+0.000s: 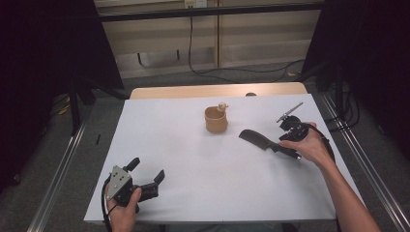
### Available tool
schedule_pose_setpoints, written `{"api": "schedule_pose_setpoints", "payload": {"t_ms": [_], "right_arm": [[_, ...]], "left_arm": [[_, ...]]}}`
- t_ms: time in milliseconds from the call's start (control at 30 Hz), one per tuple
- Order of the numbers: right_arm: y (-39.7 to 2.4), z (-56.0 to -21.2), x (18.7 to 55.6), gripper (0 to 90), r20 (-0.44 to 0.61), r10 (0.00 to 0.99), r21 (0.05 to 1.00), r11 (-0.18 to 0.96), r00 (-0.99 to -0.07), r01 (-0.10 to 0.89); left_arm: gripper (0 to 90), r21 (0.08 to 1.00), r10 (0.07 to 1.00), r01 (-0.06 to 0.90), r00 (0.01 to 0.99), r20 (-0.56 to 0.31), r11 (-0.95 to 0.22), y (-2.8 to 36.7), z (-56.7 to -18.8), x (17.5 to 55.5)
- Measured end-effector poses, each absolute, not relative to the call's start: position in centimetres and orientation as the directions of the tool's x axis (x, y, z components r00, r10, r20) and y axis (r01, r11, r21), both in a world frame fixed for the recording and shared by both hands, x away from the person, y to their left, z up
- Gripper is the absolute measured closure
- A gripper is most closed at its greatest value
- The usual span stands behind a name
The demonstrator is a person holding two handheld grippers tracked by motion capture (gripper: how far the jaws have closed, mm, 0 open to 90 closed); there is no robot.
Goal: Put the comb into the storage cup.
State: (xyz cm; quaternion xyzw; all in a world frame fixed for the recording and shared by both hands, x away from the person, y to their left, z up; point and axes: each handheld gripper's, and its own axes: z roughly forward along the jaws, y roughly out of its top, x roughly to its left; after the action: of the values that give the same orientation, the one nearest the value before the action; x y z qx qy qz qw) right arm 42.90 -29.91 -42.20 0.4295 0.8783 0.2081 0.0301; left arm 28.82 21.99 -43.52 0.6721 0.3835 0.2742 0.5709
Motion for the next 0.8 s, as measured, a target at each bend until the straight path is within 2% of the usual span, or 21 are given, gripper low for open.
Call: {"api": "schedule_pose_setpoints", "payload": {"t_ms": [600,800], "right_arm": [[-29.14,-42.56,43.38,64.3,0.060,0.738,0.307,0.627,-0.672,0.715],[-28.90,-42.56,43.38,64.7,0.050,0.739,0.295,0.632,-0.672,0.717]], "left_arm": [[1.9,0.976,0.824,0.208,0.562,-0.070,-0.059,22.06,-43.50,28.86],[1.9,0.977,0.826,0.205,0.559,-0.064,-0.063,22.06,-43.48,28.88]]}}
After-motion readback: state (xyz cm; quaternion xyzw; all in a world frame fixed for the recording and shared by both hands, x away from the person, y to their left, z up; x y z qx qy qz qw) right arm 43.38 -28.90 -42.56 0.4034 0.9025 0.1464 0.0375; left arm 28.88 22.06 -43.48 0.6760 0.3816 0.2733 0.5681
